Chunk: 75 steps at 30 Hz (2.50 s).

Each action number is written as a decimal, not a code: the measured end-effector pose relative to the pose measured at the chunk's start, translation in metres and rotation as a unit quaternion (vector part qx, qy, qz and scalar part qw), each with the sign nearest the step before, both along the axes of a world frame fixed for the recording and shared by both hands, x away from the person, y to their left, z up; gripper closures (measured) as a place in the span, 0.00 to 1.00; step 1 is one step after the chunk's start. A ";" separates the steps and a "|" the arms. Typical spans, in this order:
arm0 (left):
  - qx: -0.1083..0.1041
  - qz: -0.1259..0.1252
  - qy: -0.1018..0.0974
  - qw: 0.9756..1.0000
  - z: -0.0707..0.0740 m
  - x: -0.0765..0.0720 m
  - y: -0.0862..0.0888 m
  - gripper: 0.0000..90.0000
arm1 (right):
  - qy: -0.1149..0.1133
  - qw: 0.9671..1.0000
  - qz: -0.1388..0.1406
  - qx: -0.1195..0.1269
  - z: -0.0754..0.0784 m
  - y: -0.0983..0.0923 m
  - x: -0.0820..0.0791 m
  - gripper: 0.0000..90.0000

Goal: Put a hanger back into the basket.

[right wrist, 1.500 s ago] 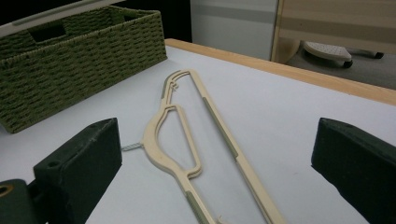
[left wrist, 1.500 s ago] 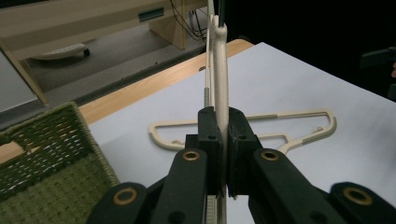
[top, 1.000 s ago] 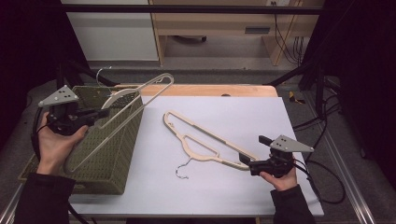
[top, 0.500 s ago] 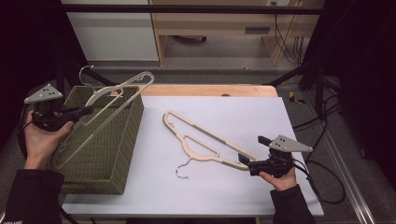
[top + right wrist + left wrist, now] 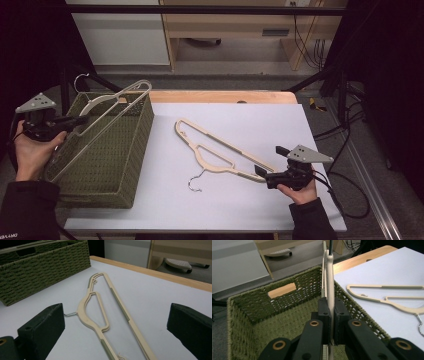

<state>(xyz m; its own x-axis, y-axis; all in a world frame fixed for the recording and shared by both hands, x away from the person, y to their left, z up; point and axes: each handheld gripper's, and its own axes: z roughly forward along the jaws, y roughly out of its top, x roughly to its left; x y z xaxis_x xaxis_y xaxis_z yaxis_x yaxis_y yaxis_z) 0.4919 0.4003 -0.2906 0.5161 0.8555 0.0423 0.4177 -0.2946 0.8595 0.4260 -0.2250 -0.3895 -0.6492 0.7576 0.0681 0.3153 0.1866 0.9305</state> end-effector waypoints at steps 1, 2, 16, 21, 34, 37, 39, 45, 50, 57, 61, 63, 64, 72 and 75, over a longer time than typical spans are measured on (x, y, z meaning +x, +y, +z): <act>0.000 0.000 0.002 1.000 -0.001 0.000 0.003 0.96 | -0.002 1.000 0.000 -0.001 0.000 0.000 0.000 0.02; 0.001 0.002 0.004 1.000 -0.003 0.000 0.005 0.96 | -0.001 1.000 0.000 -0.001 0.000 0.000 0.000 0.02; -0.021 0.008 0.029 0.999 -0.023 -0.006 0.018 0.96 | 0.004 1.000 -0.001 -0.003 -0.002 0.002 0.001 0.02; -0.027 0.006 0.037 0.999 -0.027 -0.008 0.021 0.96 | 0.005 1.000 0.000 -0.007 -0.003 0.002 0.001 0.02; -0.018 0.022 0.083 0.996 -0.043 0.000 0.037 0.96 | 0.008 1.000 0.006 -0.011 -0.004 0.003 0.002 0.02; -0.031 0.011 0.090 0.995 -0.051 0.002 0.039 0.96 | 0.010 1.000 0.004 -0.009 -0.004 0.004 0.002 0.02; -0.030 0.004 0.097 0.995 -0.054 0.004 0.034 0.96 | 0.009 1.000 0.004 -0.010 -0.005 0.004 0.003 0.02; -0.029 0.014 0.113 0.993 -0.071 0.011 0.021 0.96 | 0.011 1.000 0.005 -0.009 -0.005 0.005 0.003 0.02; -0.056 0.031 0.117 0.991 -0.082 0.011 0.025 0.96 | 0.010 1.000 0.005 -0.010 -0.005 0.005 0.003 0.02; -0.036 0.066 0.132 0.988 -0.086 0.017 0.029 0.94 | 0.015 1.000 0.008 -0.013 -0.006 0.006 0.004 0.02; -0.022 0.103 0.134 0.985 -0.092 0.023 0.034 0.92 | 0.011 1.000 0.008 -0.010 -0.005 0.005 0.003 0.02; -0.015 0.118 0.135 0.984 -0.093 0.026 0.035 0.91 | 0.013 1.000 0.007 -0.007 -0.005 0.005 0.002 0.02; -0.014 0.123 0.137 0.983 -0.094 0.027 0.036 0.91 | 0.012 1.000 0.007 -0.008 -0.005 0.005 0.002 0.02; 0.019 0.160 0.151 0.975 -0.102 0.037 0.040 0.88 | 0.014 1.000 0.011 -0.014 -0.007 0.008 0.004 0.03; 0.020 0.169 0.153 0.973 -0.104 0.040 0.041 0.87 | 0.016 1.000 0.011 -0.015 -0.008 0.009 0.004 0.03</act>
<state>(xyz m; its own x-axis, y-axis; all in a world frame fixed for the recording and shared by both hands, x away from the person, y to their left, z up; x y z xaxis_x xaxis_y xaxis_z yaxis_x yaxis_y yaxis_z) 0.5314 0.4411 -0.3951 0.1982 0.9796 -0.0327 0.7316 -0.1256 0.6701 0.4304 -0.2164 -0.3973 -0.6629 0.7457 0.0667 0.3399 0.2203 0.9143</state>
